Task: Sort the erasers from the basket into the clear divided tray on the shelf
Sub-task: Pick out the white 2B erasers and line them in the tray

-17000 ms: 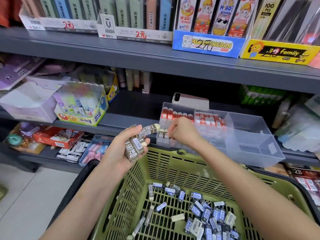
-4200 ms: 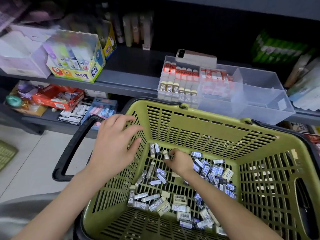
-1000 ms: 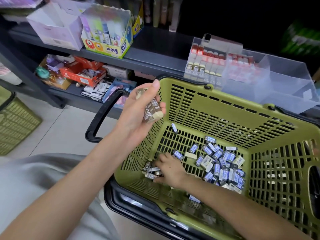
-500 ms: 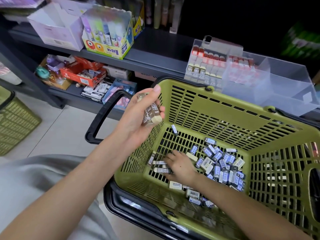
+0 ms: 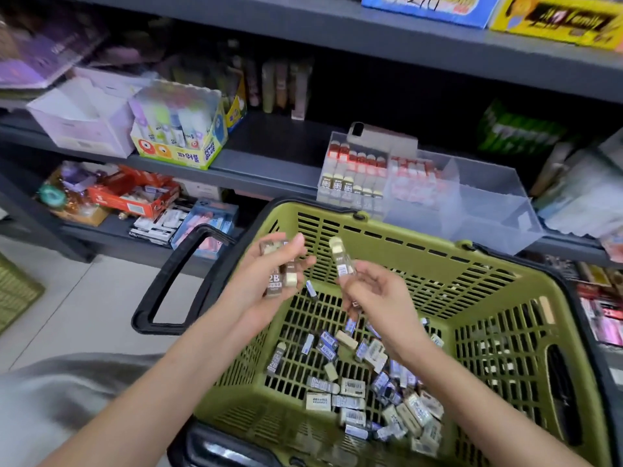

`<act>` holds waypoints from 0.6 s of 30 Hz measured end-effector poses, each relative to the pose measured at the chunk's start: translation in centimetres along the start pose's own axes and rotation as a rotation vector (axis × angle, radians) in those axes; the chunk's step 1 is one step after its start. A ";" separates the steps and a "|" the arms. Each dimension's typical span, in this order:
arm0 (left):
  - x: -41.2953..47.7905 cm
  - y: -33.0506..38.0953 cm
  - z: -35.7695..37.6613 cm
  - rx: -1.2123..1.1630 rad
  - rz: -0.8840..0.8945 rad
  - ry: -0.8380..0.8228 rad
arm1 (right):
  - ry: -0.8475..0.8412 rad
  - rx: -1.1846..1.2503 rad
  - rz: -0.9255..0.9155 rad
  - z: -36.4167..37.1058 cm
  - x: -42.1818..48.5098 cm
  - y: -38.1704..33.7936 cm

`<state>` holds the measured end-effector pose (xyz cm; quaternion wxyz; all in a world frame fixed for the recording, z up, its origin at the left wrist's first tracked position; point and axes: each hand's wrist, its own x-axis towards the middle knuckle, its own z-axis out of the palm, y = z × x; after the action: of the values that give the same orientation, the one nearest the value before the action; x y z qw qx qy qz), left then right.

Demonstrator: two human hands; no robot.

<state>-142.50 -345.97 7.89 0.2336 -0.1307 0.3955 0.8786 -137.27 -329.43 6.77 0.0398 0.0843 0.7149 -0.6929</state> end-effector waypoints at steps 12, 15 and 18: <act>1.5 0.0 3.9 0.122 0.127 -0.029 | -0.115 -0.347 -0.145 -0.7 -0.2 -5.9; 1.9 0.0 4.3 0.104 0.145 0.025 | -0.176 -0.268 -0.082 -1.2 0.1 -6.3; 2.3 0.2 4.9 0.080 0.177 0.065 | -0.178 -0.305 -0.039 -1.5 0.6 -7.1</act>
<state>-144.78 -341.68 10.22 0.1472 -0.1142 0.4477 0.8746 -139.00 -328.06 13.73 0.1018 0.0020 0.8070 -0.5816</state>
